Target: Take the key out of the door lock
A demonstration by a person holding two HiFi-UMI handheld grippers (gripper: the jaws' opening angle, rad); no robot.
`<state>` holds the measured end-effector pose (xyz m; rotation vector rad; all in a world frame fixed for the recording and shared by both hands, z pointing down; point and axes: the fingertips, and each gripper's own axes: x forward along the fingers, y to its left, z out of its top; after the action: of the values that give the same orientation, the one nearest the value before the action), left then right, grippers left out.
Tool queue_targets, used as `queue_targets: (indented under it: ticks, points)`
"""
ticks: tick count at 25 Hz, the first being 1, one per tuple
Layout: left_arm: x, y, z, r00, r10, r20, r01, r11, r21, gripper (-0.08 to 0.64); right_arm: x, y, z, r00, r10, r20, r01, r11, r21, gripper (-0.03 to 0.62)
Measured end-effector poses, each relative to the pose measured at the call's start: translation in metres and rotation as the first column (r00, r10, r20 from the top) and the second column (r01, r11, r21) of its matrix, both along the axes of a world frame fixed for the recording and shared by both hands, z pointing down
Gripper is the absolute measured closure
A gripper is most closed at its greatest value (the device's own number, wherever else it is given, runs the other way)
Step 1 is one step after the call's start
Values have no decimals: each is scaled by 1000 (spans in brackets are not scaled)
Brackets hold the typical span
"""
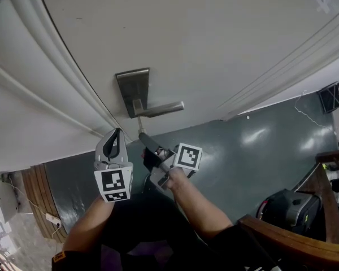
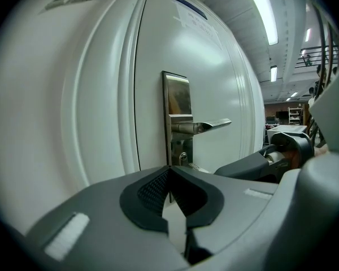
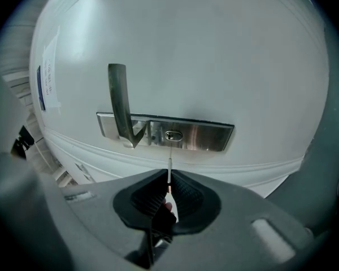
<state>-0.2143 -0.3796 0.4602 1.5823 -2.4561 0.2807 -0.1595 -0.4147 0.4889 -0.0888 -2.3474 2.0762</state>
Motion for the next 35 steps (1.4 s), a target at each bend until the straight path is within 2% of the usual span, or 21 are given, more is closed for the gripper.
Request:
queue_targets:
  ticks: [11,21,27,35]
  points:
    - [28,13,-5,992,124,-39,-123,992,24,541,44,26,-18,991,132,3,-132,991,28,577]
    - [37,64,-21,959,283,-22,-281,958,65,541,55,84,-35,961,276,16,-277,958,74,577]
    - [36,132,-38,918,395,-21,-392,916,91,541,63,149,-57,913,407,35,-408,907,101,577]
    - [76,204,-47,826,563,-34,-555,823,121,541,102,231,-70,821,569,36,-569,814,116,577]
